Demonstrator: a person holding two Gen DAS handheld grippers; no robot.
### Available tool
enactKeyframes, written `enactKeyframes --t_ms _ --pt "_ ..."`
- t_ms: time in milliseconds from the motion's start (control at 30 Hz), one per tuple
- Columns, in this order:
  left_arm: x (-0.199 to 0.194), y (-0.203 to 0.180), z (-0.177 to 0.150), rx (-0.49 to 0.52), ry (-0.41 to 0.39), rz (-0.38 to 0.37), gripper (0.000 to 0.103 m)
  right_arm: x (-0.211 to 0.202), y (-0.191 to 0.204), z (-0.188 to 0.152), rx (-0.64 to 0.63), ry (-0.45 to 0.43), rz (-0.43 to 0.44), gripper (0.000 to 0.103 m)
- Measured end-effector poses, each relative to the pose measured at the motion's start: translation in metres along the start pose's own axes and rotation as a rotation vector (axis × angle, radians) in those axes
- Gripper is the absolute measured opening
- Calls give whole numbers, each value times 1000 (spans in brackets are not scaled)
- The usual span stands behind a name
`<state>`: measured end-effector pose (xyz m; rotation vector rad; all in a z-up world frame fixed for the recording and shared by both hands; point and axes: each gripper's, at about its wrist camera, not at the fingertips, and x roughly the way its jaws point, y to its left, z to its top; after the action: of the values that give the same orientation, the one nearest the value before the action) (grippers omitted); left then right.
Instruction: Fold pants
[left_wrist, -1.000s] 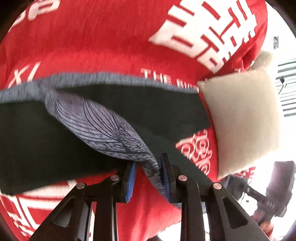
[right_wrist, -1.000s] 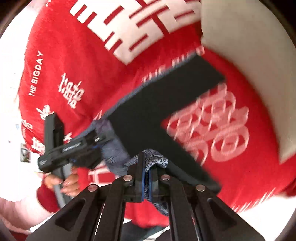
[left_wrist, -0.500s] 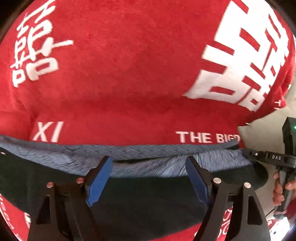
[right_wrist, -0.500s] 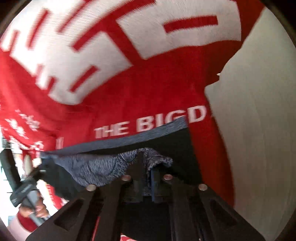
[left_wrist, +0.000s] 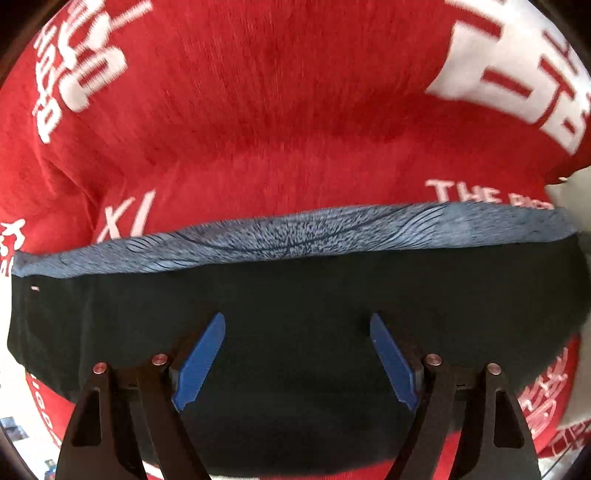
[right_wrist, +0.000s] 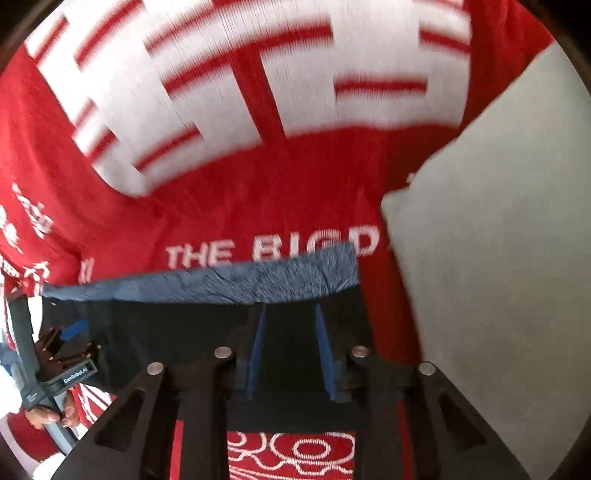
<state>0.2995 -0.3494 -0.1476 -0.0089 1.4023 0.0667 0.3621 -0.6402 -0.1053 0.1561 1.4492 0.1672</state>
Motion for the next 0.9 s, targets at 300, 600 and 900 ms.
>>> enactKeyframes --t_ms 300,600,900 --pt "1 25 20 -87 -65 28 97 40 9 2 -52 -14 -111 23" --pt "35 84 45 -206 -46 98 97 34 1 2 2 -5 -65 27" --pt "12 71 50 -151 -71 124 97 -10 -5 -11 92 -80 -40 49"
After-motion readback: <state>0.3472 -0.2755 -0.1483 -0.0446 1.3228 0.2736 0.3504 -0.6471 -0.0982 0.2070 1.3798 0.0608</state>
